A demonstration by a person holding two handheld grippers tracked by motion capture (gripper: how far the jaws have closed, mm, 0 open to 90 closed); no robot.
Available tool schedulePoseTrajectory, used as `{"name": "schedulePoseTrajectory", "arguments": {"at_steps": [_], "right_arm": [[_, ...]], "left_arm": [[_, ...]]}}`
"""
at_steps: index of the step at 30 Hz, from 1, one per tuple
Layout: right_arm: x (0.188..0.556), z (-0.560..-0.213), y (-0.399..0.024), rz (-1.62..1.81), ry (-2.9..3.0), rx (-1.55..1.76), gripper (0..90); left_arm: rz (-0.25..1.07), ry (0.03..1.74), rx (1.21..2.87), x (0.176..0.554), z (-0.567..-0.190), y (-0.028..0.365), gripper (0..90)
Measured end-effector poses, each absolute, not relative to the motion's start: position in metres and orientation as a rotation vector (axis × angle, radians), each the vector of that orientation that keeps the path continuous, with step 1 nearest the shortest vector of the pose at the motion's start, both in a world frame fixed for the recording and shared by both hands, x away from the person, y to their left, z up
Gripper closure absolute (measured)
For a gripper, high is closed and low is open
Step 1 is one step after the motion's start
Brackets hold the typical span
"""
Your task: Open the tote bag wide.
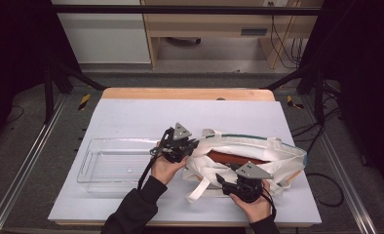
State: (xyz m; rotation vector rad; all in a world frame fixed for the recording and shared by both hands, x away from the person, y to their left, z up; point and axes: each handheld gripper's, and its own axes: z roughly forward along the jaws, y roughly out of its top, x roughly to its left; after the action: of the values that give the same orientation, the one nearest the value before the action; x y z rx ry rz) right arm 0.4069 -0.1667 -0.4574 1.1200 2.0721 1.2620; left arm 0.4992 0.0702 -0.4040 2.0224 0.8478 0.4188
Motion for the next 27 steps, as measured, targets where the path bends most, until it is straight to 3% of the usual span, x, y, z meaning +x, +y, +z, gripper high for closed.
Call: {"name": "schedulePoseTrajectory", "arguments": {"at_steps": [3,10,17,20,21,22,23,24,27], "right_arm": [[0.408,-0.460,-0.165,1.245,2.085,1.119,34.8],[0.409,-0.462,-0.165,1.268,2.106,1.116,44.6],[0.417,-0.470,-0.158,1.218,2.116,1.124,45.5],[0.422,-0.477,-0.154,1.166,2.154,1.126,54.2],[0.423,-0.480,-0.152,1.150,2.176,1.115,62.8],[0.423,-0.480,-0.151,1.157,2.194,1.121,65.2],[0.422,-0.480,-0.149,1.136,2.204,1.114,71.9],[0.421,-0.478,-0.150,1.109,2.221,1.103,85.8],[0.419,-0.477,-0.152,1.120,2.243,1.111,89.2]], "left_arm": [[0.416,0.842,2.014,0.494,-0.401,0.073,86.5],[0.388,0.856,1.963,0.476,-0.390,0.083,87.2],[0.406,0.873,1.968,0.472,-0.395,0.082,87.0],[0.406,0.880,1.986,0.476,-0.401,0.078,87.0],[0.407,0.884,1.986,0.476,-0.402,0.078,87.0],[0.407,0.889,1.984,0.477,-0.402,0.078,87.0],[0.404,0.892,1.981,0.477,-0.402,0.079,87.0],[0.404,0.894,1.976,0.477,-0.401,0.079,87.0],[0.397,0.908,1.961,0.476,-0.399,0.082,87.0]]}}
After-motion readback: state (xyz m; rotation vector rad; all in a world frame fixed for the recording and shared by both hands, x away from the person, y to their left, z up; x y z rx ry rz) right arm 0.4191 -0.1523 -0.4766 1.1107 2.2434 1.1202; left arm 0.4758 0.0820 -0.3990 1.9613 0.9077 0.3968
